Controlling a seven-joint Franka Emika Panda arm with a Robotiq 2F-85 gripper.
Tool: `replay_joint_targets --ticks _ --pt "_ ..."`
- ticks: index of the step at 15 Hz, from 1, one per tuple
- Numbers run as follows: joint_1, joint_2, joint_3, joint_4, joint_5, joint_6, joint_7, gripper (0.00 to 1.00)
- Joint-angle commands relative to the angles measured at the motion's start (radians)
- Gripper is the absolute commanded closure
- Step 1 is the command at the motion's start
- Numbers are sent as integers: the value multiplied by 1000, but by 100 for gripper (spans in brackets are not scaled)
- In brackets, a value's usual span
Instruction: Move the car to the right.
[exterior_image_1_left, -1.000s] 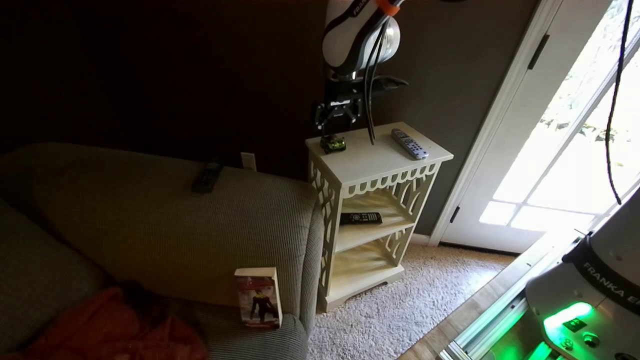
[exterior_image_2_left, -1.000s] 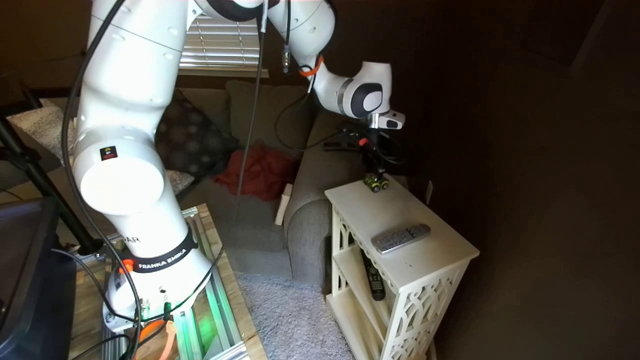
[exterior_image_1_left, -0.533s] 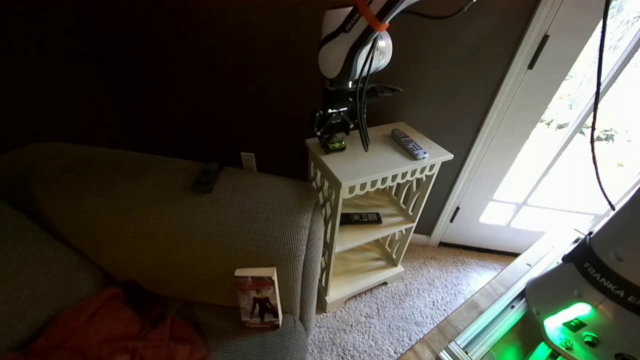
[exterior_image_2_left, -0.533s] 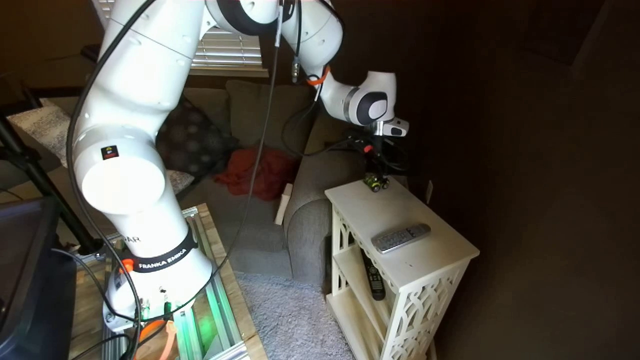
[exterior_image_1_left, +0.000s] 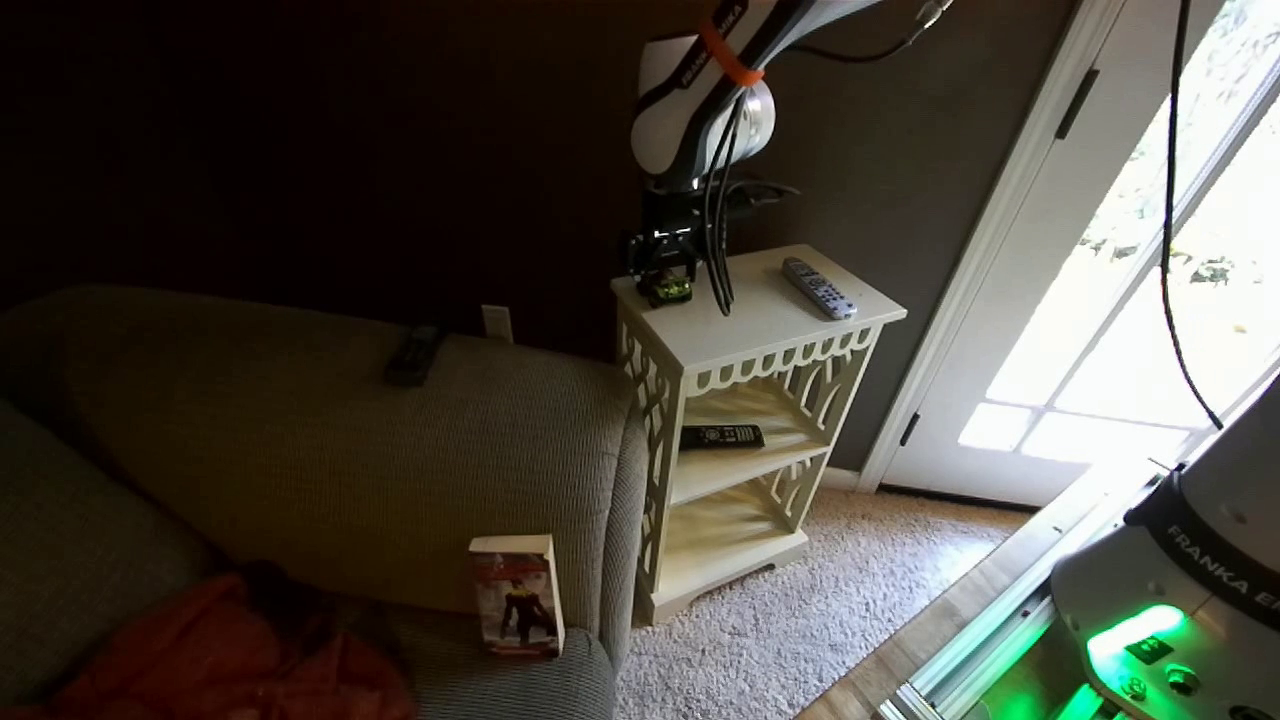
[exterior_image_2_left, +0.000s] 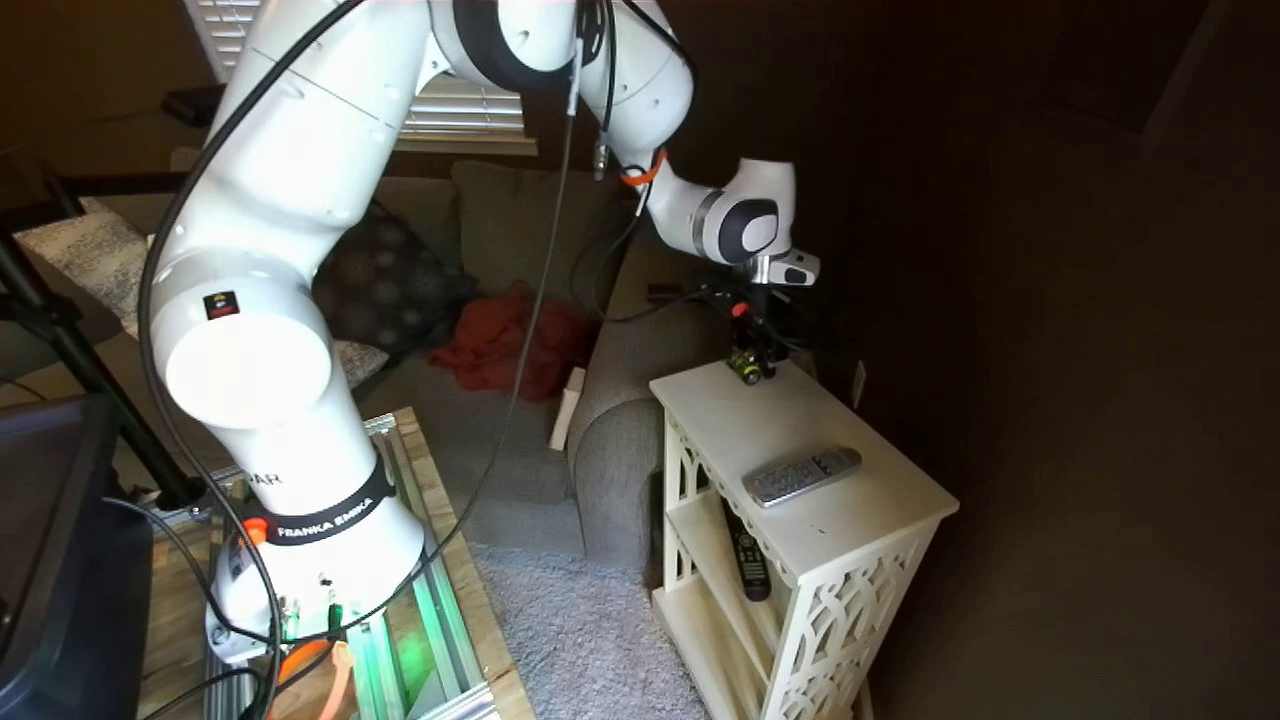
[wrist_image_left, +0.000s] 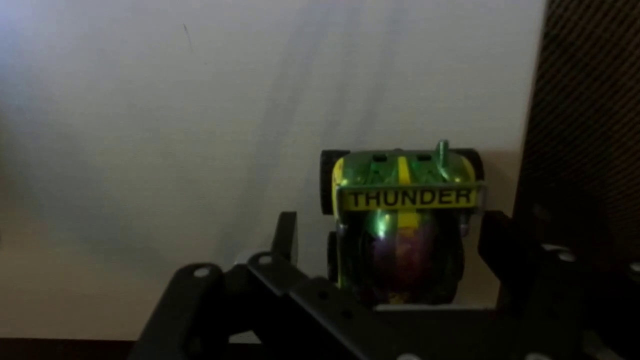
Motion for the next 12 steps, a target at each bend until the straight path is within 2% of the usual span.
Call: replay_joint_targets --ticks 1,4,5,8,12 --pt "28 38 -27 45 7 -15 -1 32" --pt "35 24 -31 38 11 -27 1 54" --pt "38 8 -32 31 12 -35 2 56" --pt "36 -47 -36 12 15 -67 1 56" --pt "0 -121 -43 9 13 -131 -33 56"
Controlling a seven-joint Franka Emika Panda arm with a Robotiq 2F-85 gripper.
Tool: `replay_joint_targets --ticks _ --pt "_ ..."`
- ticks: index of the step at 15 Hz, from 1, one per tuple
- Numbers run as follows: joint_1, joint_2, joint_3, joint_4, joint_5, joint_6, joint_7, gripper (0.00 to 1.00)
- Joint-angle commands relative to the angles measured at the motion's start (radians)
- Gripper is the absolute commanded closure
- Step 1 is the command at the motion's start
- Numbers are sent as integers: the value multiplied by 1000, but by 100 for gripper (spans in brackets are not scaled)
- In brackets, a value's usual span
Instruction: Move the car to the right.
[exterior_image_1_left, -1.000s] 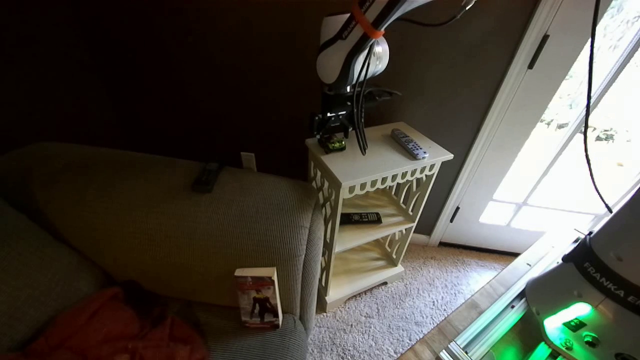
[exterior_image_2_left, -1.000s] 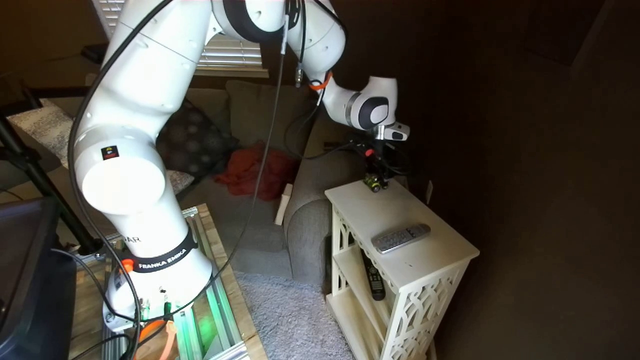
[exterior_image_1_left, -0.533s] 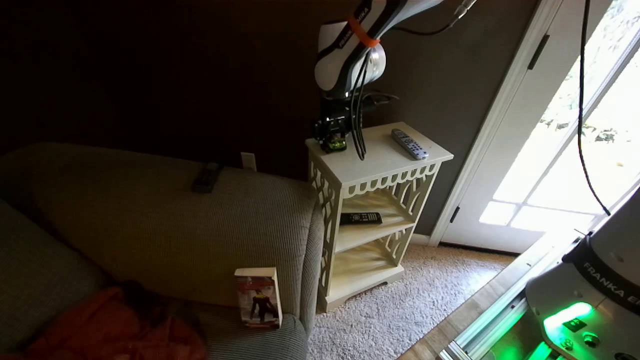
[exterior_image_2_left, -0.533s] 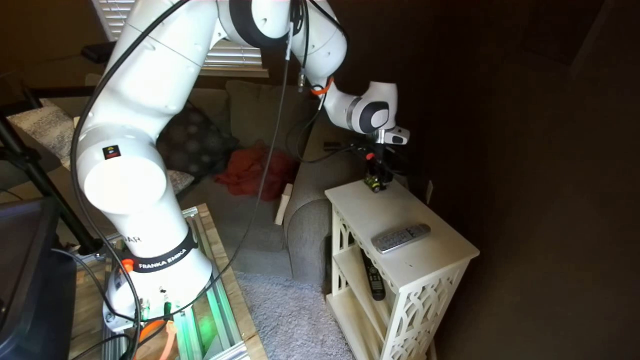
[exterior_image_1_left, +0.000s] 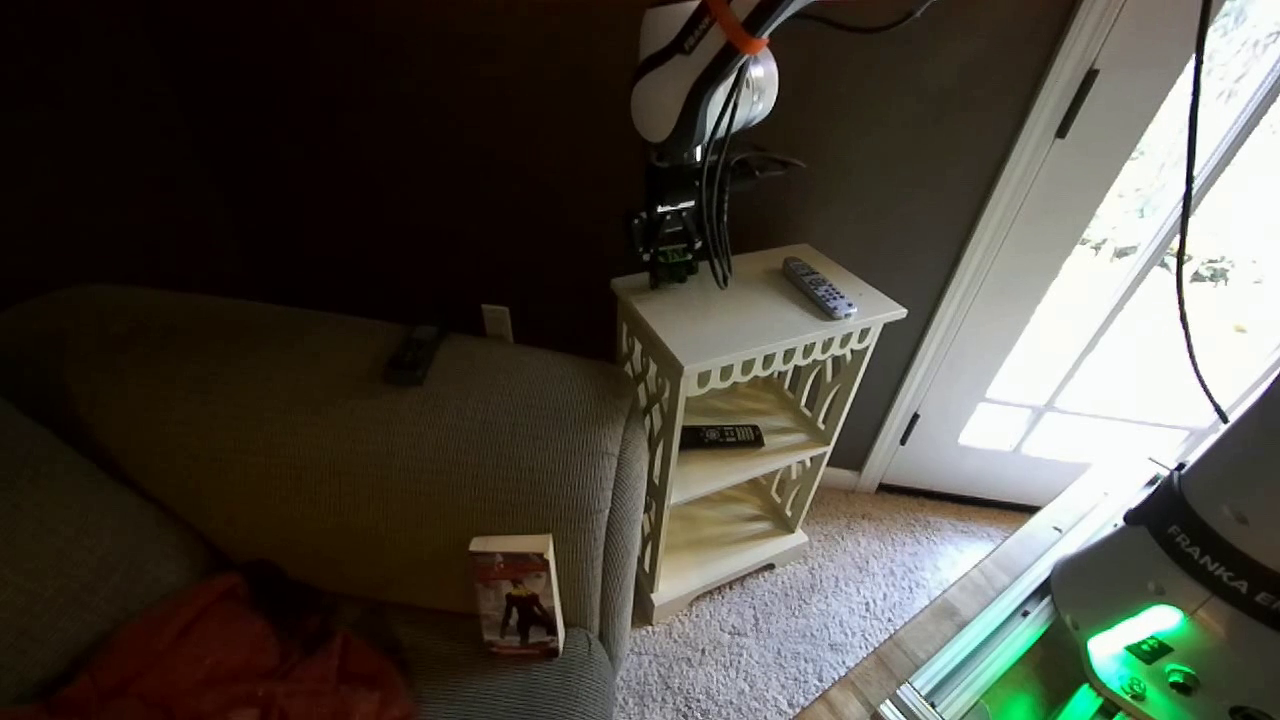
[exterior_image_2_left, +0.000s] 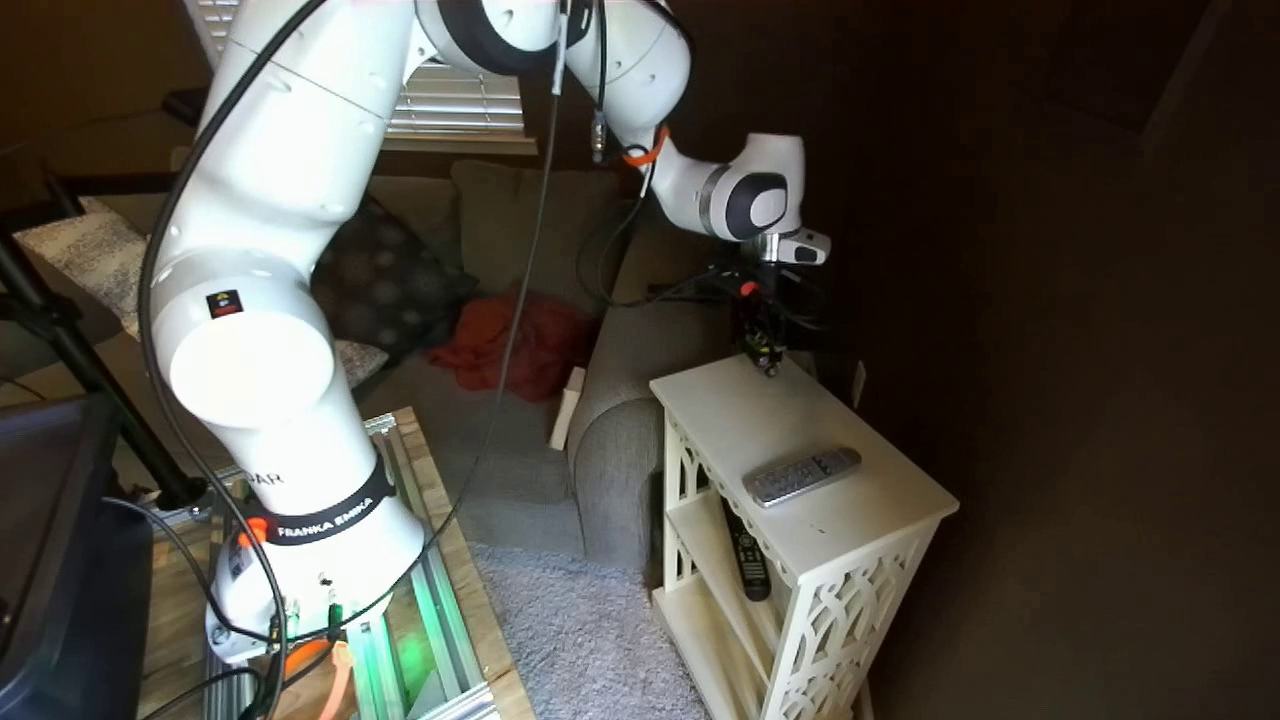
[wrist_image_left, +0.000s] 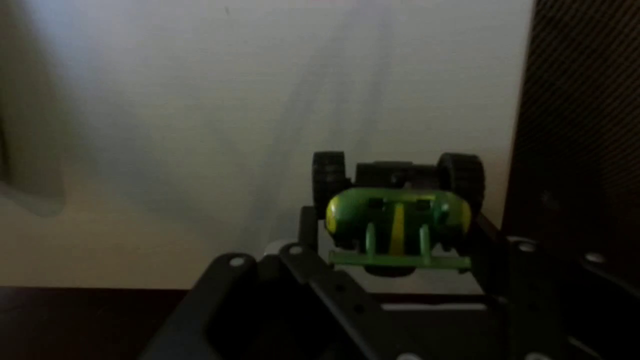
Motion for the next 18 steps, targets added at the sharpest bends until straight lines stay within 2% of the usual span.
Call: replay_joint_targets --ticks 1,7,18 --pt "-28 -80 -17 -9 12 -69 -38 56" --pt "-88 -106 -33 -17 13 -126 -79 56" --pt "-169 -113 -75 -21 29 -130 -78 56"
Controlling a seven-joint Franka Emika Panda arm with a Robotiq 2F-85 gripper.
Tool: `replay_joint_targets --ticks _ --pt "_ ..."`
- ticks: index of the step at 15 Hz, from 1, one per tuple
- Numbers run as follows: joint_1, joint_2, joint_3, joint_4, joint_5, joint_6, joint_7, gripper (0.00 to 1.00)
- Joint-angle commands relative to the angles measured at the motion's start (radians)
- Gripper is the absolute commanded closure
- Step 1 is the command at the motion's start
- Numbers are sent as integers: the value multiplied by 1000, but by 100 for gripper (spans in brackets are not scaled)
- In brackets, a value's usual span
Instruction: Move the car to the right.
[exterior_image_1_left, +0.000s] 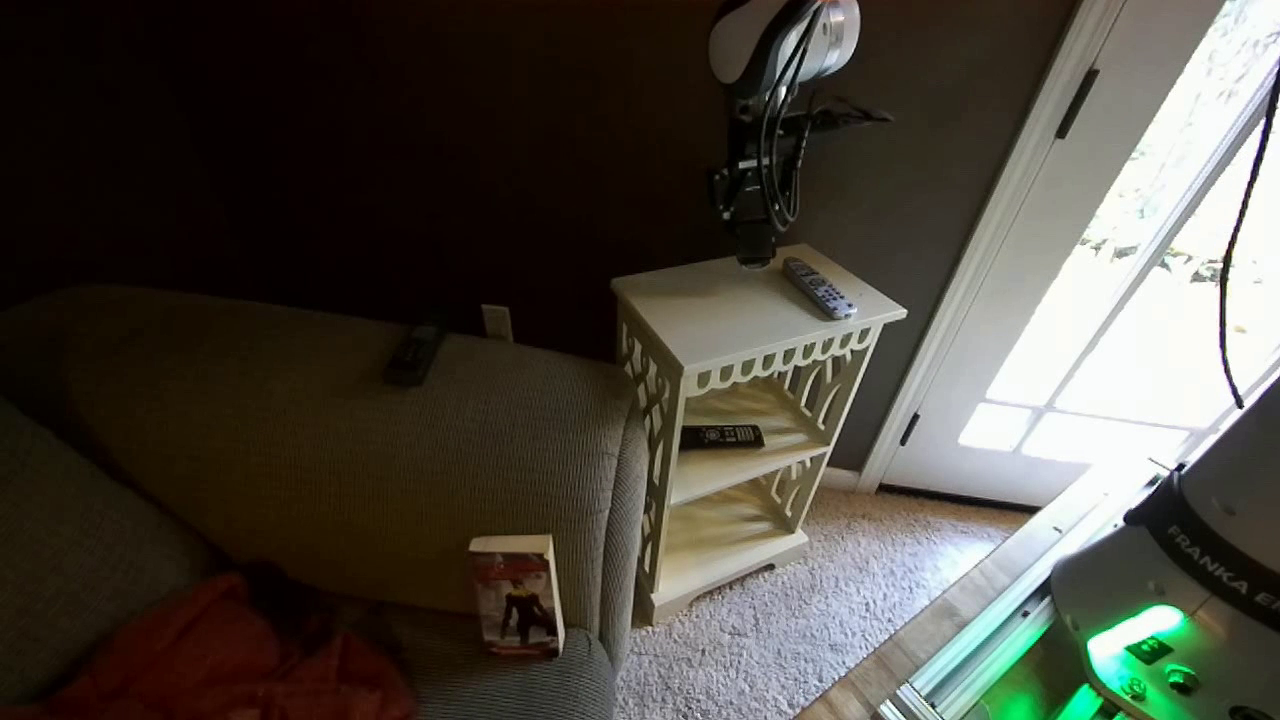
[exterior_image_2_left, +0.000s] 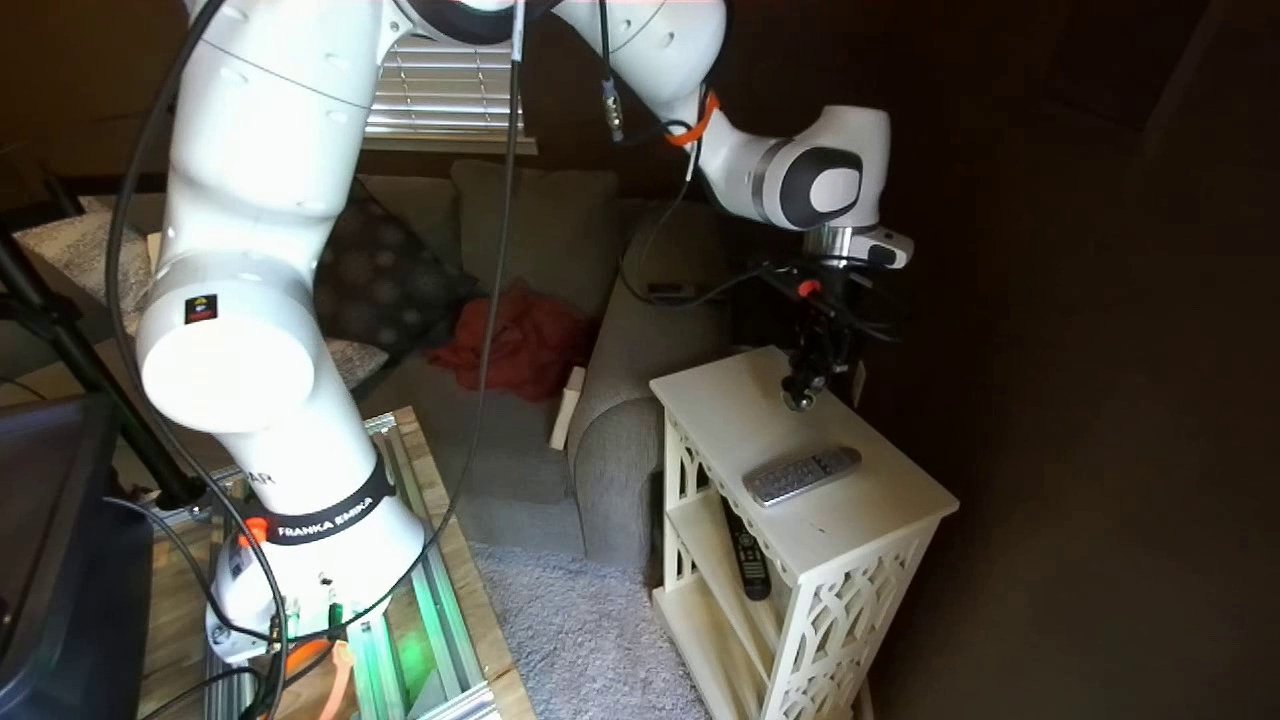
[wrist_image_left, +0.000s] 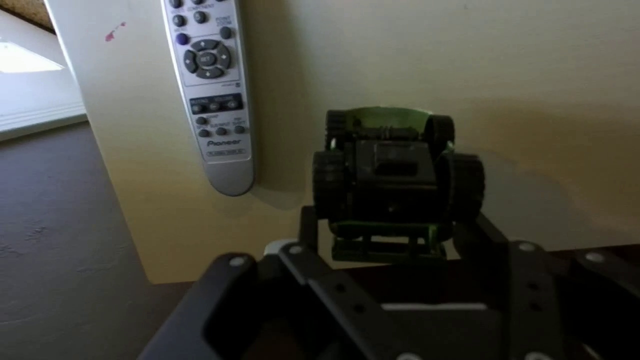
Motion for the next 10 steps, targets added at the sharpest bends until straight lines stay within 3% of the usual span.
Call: replay_joint_targets --ticks 1,10 --pt "-43 -23 -15 -10 34 -7 -13 56" --pt "-123 5 -66 25 37 38 -19 56"
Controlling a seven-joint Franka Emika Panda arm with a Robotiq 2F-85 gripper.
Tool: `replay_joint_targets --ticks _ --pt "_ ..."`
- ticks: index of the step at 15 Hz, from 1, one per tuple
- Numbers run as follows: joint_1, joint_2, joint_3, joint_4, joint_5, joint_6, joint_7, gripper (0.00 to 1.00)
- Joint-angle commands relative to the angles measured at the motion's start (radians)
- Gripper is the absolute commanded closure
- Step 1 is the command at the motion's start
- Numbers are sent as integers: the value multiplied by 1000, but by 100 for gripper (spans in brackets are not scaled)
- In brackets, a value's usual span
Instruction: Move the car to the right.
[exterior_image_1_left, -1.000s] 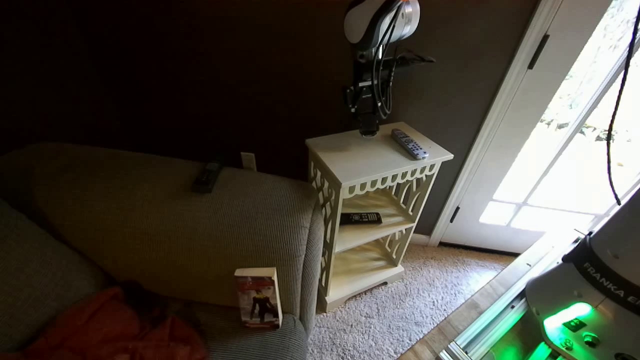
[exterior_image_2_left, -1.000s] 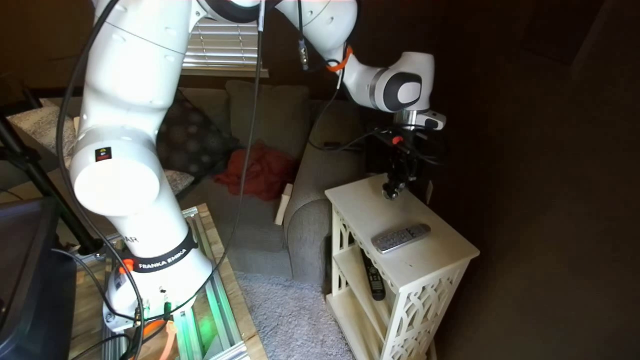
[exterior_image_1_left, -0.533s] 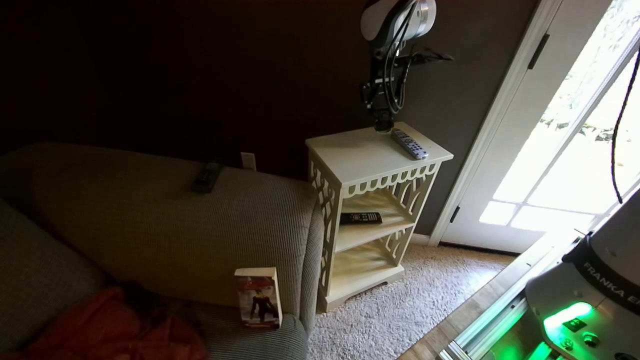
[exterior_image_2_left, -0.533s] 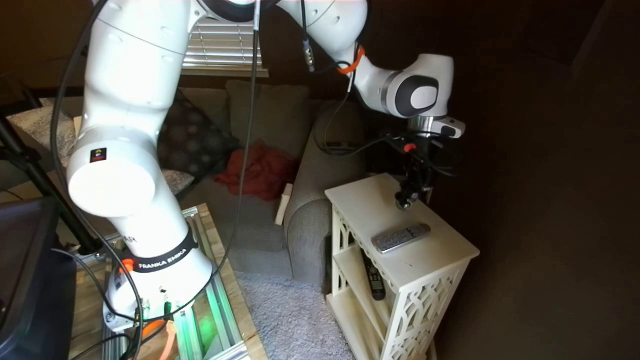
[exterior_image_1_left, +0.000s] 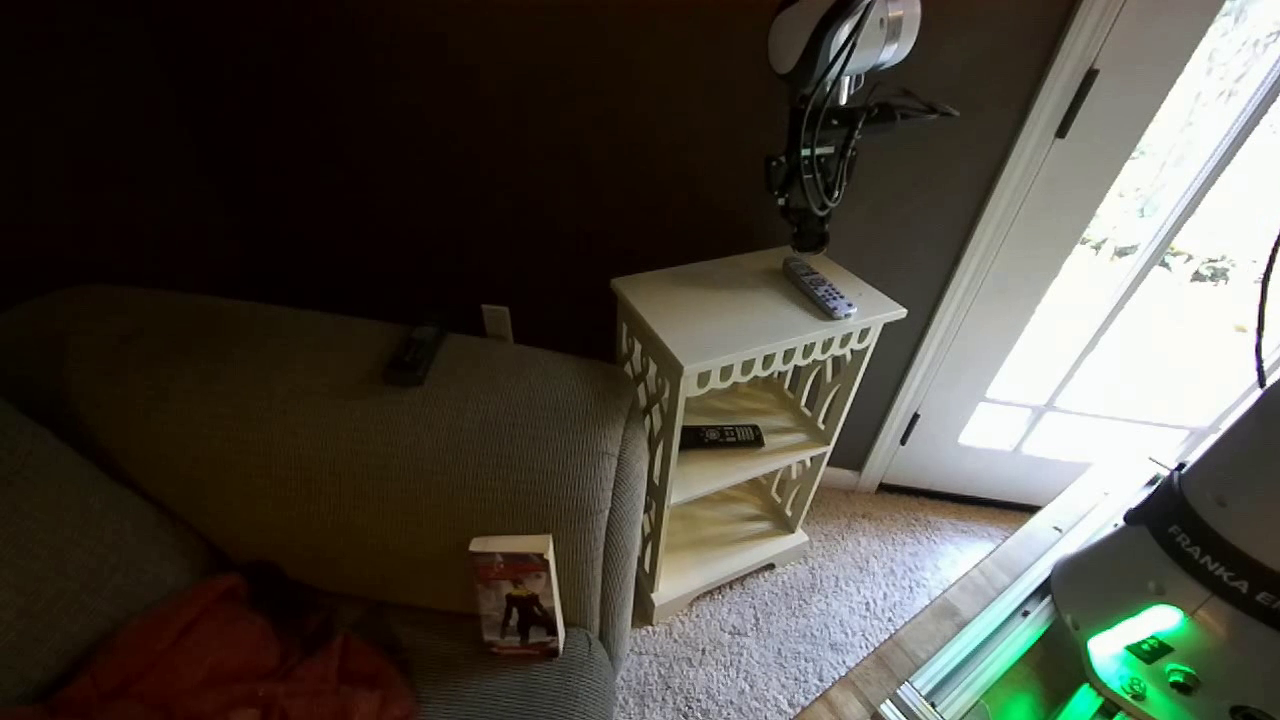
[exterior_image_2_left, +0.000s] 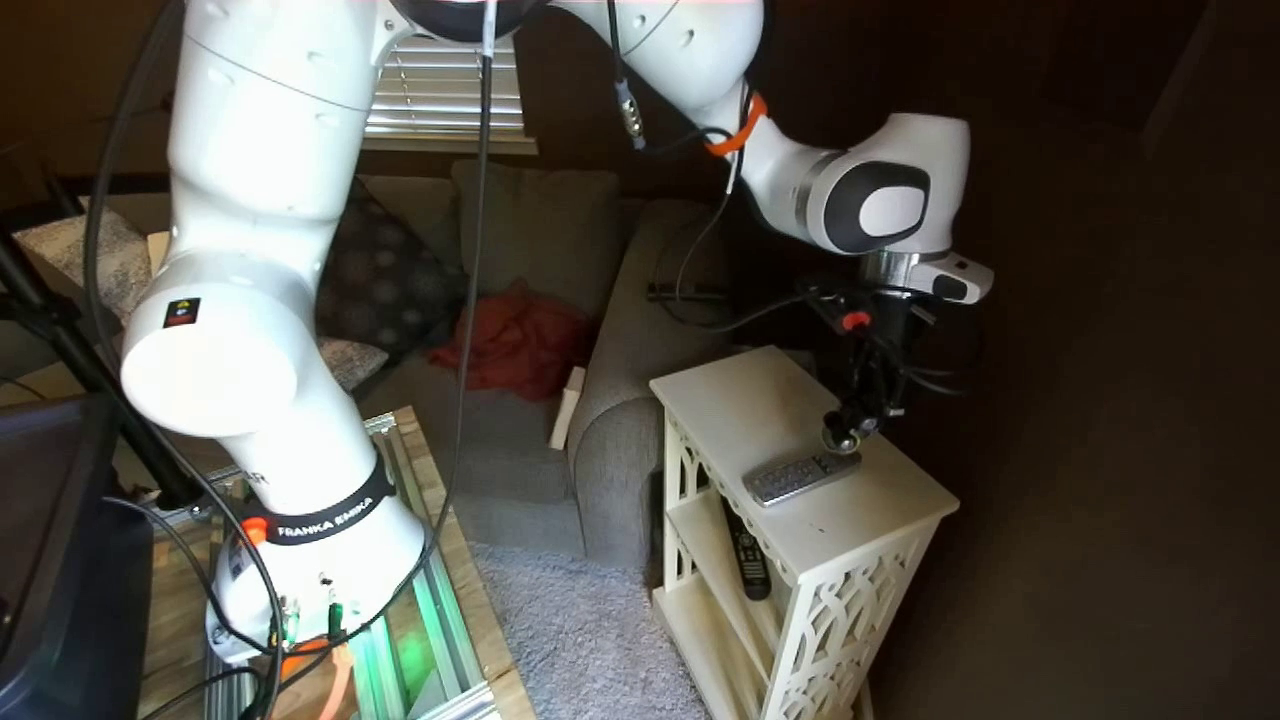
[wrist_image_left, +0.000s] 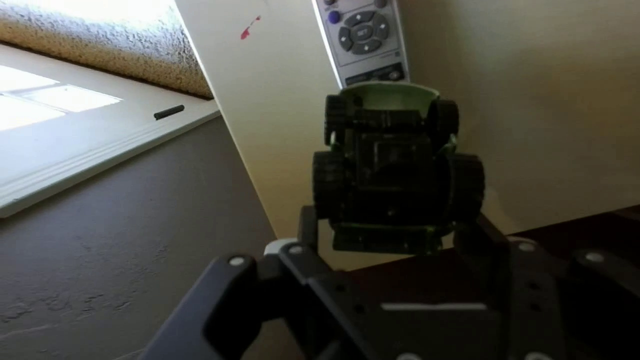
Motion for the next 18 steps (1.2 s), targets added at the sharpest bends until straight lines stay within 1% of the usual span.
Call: replay_joint_targets --ticks 1,5,8,12,18 --pt "-22 18 -11 24 11 38 -17 56" --pt "-10 64 -56 40 -16 155 47 56" --pt "6 111 -93 33 -45 305 63 56" --pt "-4 162 -84 17 -14 467 14 56" --pt "18 197 -89 -7 -2 687 -33 56"
